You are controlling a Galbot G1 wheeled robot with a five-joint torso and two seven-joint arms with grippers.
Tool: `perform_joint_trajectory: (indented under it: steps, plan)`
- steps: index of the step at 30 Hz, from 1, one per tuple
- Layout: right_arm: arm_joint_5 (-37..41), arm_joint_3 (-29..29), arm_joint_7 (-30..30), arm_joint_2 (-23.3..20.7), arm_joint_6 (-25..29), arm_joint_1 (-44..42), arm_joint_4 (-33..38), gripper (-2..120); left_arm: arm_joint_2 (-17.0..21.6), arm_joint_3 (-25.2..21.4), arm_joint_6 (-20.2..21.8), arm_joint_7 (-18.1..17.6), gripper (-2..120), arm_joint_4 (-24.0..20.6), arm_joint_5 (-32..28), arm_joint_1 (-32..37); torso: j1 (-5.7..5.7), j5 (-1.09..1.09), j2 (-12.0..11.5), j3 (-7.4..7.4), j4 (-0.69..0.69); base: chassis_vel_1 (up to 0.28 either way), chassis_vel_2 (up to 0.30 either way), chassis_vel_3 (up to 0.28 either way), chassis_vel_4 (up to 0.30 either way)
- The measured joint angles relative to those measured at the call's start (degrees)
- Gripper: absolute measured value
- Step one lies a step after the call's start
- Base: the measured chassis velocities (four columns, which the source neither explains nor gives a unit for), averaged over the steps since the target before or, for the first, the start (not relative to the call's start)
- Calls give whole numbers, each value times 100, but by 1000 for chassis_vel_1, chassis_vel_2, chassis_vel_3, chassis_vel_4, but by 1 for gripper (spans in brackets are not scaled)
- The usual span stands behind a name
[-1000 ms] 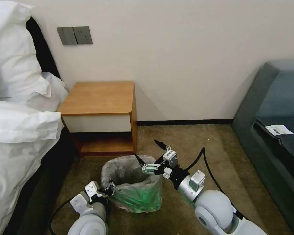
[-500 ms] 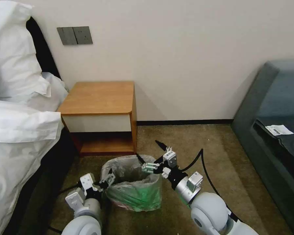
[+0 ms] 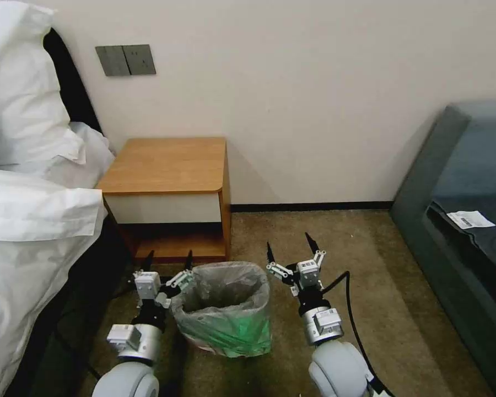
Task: Pick up the garbage bag from the table and place it over the trash can.
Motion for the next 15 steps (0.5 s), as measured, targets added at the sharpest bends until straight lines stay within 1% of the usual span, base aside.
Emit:
perform_joint_trajectory:
  steps: [2,4,15]
  plan:
    - [32,101,-229,46,65,-70,-2,100,-46,3,-73,-21,99,28,0,2,0,0,0,0,-1,0,0,0,0]
    - [61,127,-310,49,75,-93,10,100,-60,6,-81,-44,99,31,-6,3,0,0,0,0,-1,0,0,0,0]
    - [99,120,-334,30,67,-91,27,100,-69,9,-60,-96,99,30,-34,7,0,0,0,0,-1,0,0,0,0]
